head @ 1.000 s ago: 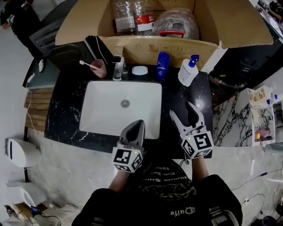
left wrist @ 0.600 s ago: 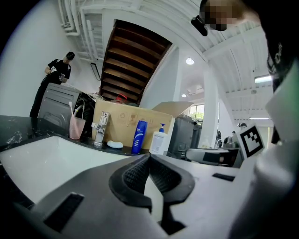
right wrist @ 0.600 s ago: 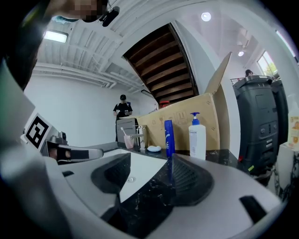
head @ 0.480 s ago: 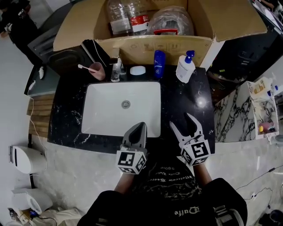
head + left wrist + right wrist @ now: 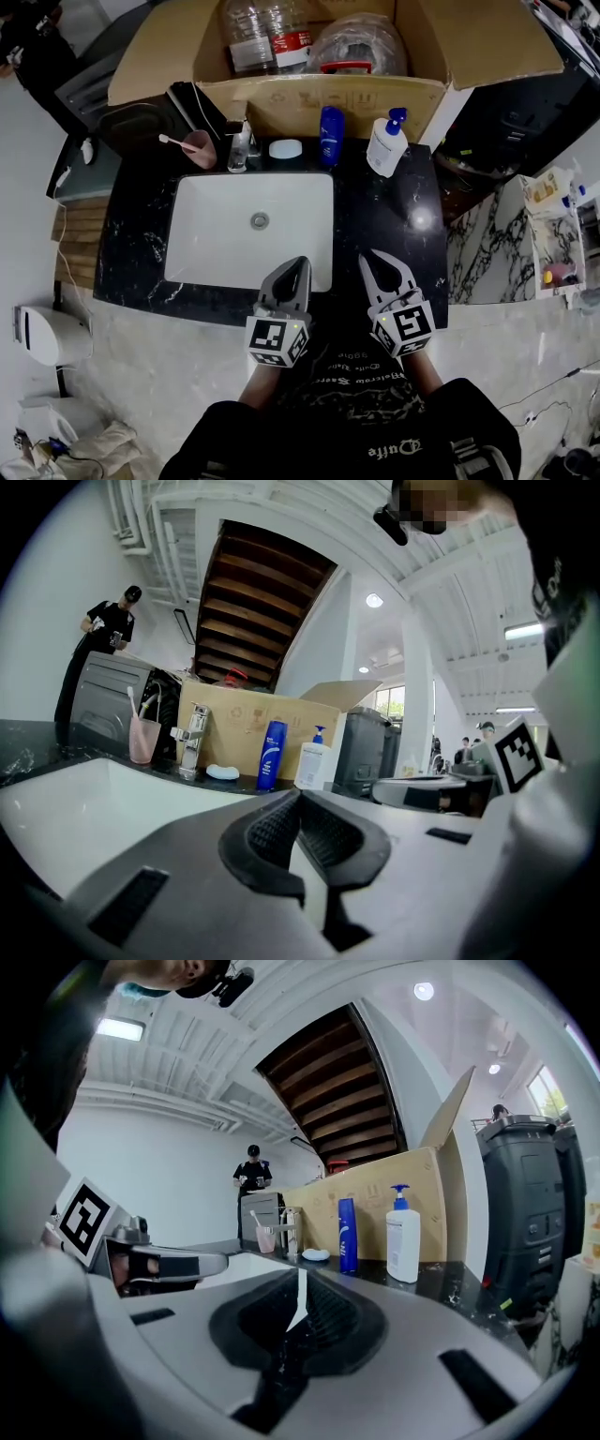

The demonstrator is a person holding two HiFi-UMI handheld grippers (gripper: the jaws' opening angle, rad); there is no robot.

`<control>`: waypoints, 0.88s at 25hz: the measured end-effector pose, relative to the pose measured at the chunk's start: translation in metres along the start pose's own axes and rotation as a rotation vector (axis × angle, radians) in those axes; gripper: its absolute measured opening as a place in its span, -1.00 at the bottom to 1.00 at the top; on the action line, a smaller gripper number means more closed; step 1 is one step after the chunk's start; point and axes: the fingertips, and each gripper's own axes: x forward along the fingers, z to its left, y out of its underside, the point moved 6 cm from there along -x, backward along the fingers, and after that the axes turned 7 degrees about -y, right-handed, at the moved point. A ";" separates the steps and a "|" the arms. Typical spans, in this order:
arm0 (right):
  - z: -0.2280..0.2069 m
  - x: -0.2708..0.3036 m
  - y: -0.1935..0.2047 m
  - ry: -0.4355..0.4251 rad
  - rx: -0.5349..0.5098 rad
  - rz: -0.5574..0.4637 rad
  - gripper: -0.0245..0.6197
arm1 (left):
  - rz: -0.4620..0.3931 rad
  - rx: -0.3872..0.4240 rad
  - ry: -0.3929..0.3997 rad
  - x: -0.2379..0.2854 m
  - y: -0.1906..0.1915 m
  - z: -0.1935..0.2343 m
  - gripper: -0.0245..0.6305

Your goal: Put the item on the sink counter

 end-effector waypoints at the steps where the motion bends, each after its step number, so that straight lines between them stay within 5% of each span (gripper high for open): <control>1: 0.001 0.001 0.001 -0.004 -0.006 0.011 -0.88 | 0.001 0.003 0.000 0.000 0.000 -0.001 -0.91; 22: -0.001 0.018 0.002 -0.013 -0.095 0.076 -0.93 | 0.020 -0.030 0.001 0.005 0.005 0.003 -0.91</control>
